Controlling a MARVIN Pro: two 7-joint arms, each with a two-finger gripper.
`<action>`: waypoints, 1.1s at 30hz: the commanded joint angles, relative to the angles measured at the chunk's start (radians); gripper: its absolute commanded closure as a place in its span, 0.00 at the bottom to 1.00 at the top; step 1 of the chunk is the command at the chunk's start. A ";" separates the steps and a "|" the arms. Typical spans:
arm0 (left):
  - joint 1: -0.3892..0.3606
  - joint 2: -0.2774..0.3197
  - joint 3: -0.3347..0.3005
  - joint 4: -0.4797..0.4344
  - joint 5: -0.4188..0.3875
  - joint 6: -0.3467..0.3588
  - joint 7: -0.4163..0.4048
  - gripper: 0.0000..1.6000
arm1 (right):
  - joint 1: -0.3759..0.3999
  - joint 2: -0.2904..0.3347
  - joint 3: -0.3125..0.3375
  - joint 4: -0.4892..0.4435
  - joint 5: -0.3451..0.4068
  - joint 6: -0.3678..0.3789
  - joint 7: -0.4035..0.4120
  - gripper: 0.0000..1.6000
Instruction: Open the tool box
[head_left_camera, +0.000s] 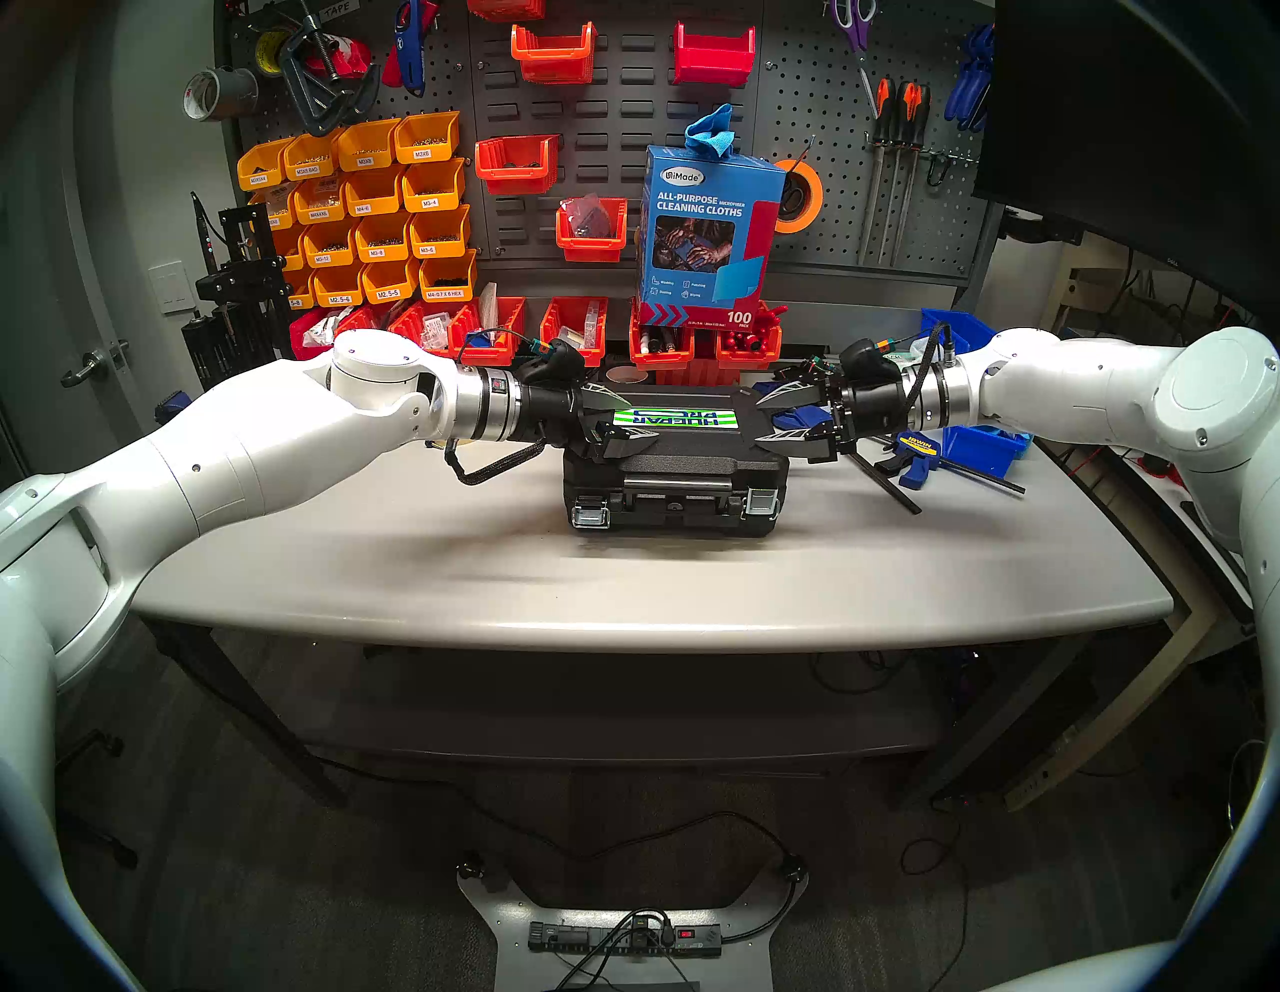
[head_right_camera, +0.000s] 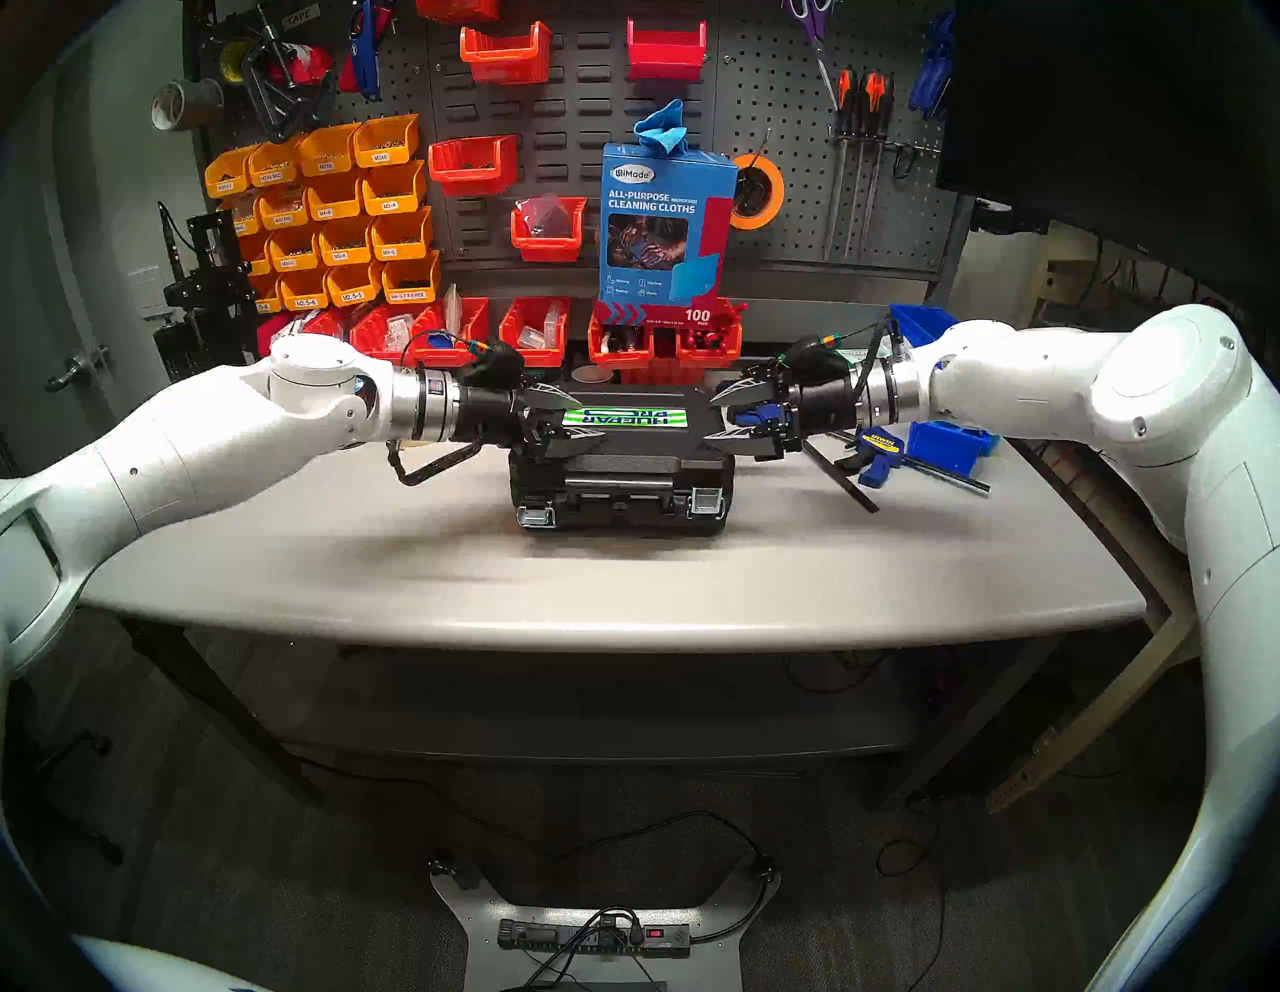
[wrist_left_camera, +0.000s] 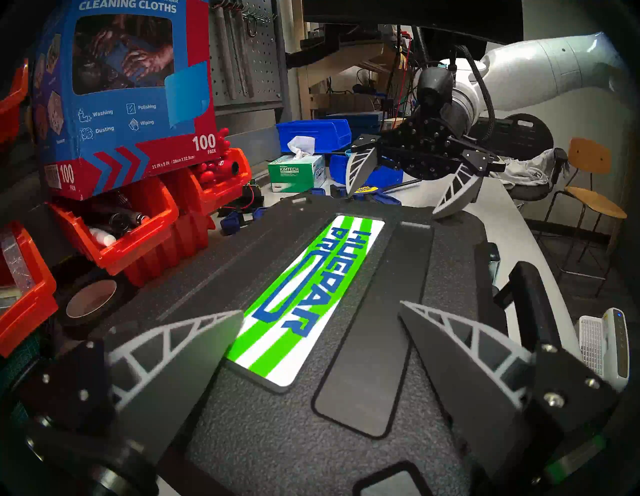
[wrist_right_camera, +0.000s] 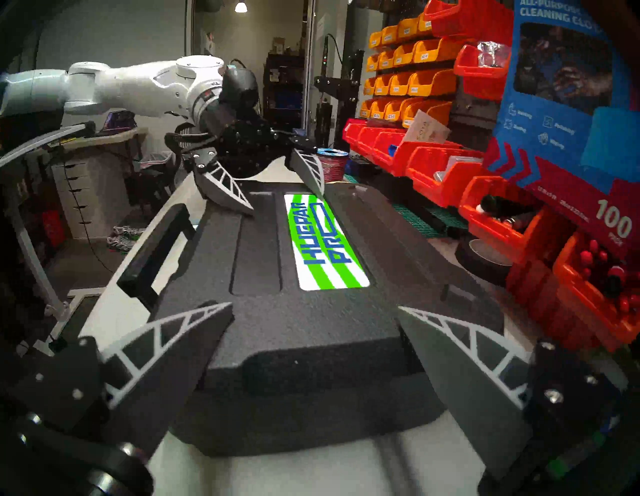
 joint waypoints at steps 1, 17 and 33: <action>0.034 0.007 0.045 0.006 0.027 0.021 -0.004 0.00 | 0.098 0.021 0.000 -0.006 -0.038 -0.037 0.099 0.00; 0.034 0.007 0.046 0.007 0.019 0.015 -0.003 0.00 | 0.243 0.006 -0.054 -0.152 -0.281 -0.071 0.032 0.00; 0.033 0.008 0.048 0.007 0.017 0.012 -0.003 0.00 | 0.408 0.062 -0.074 -0.325 -0.420 -0.044 0.033 0.00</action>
